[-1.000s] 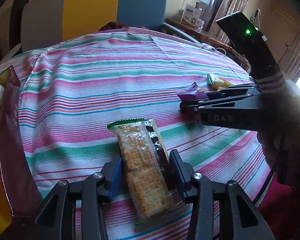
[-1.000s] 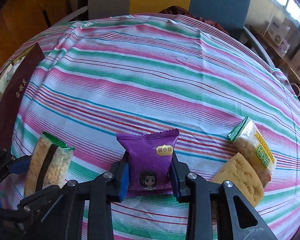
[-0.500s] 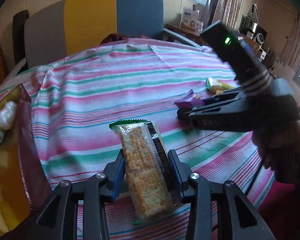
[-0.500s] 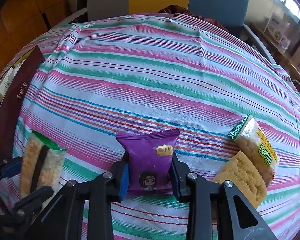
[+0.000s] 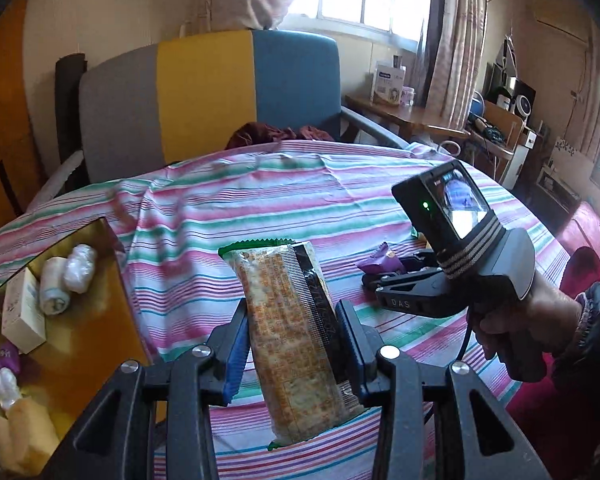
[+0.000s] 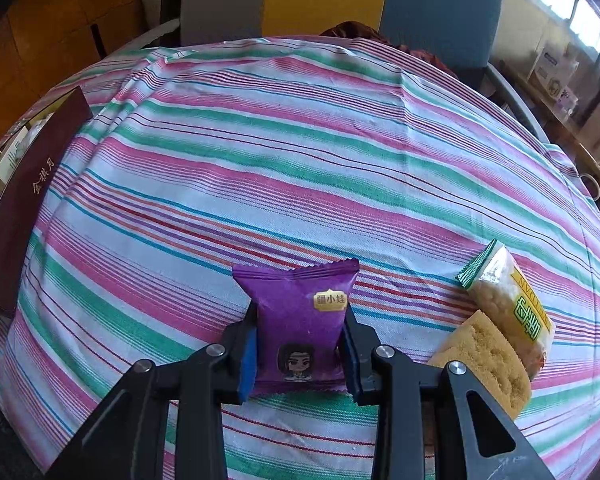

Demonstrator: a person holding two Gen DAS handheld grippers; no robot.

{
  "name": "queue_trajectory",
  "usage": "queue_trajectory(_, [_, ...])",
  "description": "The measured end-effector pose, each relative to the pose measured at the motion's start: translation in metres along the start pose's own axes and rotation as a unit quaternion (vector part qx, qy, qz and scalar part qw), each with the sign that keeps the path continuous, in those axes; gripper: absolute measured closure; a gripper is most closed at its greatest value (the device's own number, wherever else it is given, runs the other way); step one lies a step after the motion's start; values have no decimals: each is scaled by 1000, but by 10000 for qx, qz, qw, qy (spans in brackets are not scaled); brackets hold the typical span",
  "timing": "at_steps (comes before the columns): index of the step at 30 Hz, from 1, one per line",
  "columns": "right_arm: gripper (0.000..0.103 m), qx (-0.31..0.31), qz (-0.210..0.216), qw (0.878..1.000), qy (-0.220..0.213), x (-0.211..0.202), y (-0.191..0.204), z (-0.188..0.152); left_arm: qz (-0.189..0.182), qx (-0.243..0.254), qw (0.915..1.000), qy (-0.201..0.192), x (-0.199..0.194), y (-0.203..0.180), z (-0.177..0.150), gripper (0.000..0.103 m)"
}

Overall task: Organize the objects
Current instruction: 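Carry the cracker bar to the tray with the left tool while the right tool holds the purple packet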

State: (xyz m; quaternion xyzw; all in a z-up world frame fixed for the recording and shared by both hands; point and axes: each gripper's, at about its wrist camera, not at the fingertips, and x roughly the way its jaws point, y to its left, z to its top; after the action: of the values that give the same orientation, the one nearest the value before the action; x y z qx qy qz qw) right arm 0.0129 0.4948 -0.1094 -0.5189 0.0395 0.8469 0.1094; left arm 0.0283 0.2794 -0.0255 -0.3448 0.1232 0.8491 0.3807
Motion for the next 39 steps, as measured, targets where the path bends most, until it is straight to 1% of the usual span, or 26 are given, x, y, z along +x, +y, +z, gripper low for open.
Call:
queue_trajectory(10, [68,-16,-51,10000,-67,1,1,-2,219,-357,9990,-137,-23,36,-1,62])
queue_trajectory(12, [68,-28,-70,9999,-69,1,2,-2,258,-518,9982,-128,-27,50,-2,62])
queue_trajectory(14, [68,-48,-92,9999,-73,1,3,-3,257,-828,9962,-83,-30,72,-5,62])
queue_trajectory(16, [68,-61,-105,9999,-72,1,3,-3,297,-1263,9915,-30,-35,102,-11,62])
queue_trajectory(19, [68,-86,-135,9998,-68,1,5,-3,470,-1880,9810,-19,-49,153,-23,62])
queue_trajectory(23, [68,-114,-151,9998,-57,1,5,-2,851,-2306,9693,22,-64,206,-47,62])
queue_trajectory(25, [68,-137,-170,9997,-51,1,6,-2,926,-2487,9641,117,-65,224,-57,62])
queue_trajectory(29, [68,-146,-171,9997,-51,1,5,-2,1060,-2641,9583,251,-56,238,-64,62])
queue_trajectory(32, [68,-141,-166,9998,-51,2,4,-2,1019,-2657,9579,366,-43,241,-61,62])
queue_trajectory(34, [68,-135,-163,9998,-51,2,3,-1,1030,-2548,9597,581,-30,241,-59,62])
queue_trajectory(36, [68,-145,-163,9997,-52,2,3,-1,1069,-2575,9574,753,-16,245,-59,61])
queue_trajectory(38, [68,-143,-165,9997,-52,1,3,-1,1228,-2412,9579,954,1,248,-59,61])
queue_trajectory(39, [68,-146,-167,9997,-51,1,3,-1,1327,-2408,9560,1021,5,251,-60,61])
